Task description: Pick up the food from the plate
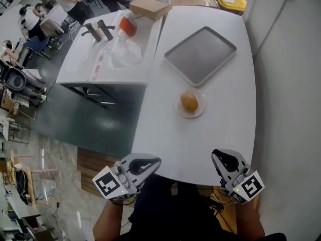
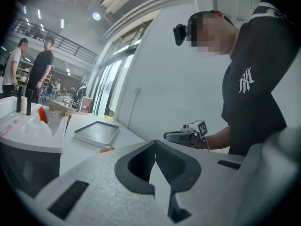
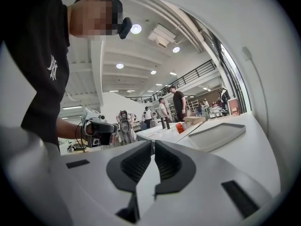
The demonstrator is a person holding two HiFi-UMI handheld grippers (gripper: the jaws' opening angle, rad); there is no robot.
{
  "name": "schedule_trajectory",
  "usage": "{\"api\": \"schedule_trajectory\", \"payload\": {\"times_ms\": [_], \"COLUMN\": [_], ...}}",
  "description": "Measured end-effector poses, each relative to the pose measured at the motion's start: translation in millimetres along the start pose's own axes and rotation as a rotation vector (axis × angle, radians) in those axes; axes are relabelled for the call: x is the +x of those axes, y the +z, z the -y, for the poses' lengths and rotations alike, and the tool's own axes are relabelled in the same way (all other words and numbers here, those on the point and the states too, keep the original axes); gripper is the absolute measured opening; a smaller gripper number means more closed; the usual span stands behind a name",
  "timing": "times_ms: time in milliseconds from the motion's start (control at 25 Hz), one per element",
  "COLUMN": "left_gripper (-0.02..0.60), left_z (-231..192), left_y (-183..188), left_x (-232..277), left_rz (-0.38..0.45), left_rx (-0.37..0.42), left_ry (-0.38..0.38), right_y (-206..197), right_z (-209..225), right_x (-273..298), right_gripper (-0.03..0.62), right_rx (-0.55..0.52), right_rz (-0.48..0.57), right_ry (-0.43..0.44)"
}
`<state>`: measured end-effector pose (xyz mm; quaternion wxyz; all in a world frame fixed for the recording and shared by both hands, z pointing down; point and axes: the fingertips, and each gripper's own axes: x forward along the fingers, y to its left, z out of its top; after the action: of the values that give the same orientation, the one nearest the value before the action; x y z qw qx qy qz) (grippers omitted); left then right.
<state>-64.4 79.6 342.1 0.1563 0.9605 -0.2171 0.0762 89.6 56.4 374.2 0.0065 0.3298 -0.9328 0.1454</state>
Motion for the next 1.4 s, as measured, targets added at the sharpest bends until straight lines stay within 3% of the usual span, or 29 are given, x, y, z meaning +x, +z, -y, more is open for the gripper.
{"api": "schedule_trajectory", "payload": {"times_ms": [320, 360, 440, 680, 1080, 1400], "left_gripper": [0.006, 0.005, 0.005, 0.006, 0.006, 0.006], "left_z": [-46, -53, -67, -108, -152, -168], "left_y": [30, 29, 23, 17, 11, -9], "left_x": [-14, -14, -12, 14, 54, 61], "left_rz": [0.038, 0.04, 0.032, 0.018, -0.017, -0.046], "left_rx": [0.037, 0.028, 0.0, -0.02, -0.013, -0.038], "left_ry": [0.045, 0.044, 0.032, -0.008, -0.062, -0.075], "right_y": [41, 44, 48, 57, 11, -36], "right_z": [38, 44, 54, 81, 134, 152], "right_x": [70, 79, 99, 154, 202, 237], "right_gripper": [0.008, 0.029, 0.14, 0.215, 0.312, 0.354], "right_rx": [-0.088, -0.099, -0.128, -0.195, -0.106, -0.084], "right_rz": [-0.004, -0.013, -0.03, -0.047, -0.148, -0.243], "right_ry": [-0.011, -0.016, -0.016, -0.009, -0.032, -0.032]}}
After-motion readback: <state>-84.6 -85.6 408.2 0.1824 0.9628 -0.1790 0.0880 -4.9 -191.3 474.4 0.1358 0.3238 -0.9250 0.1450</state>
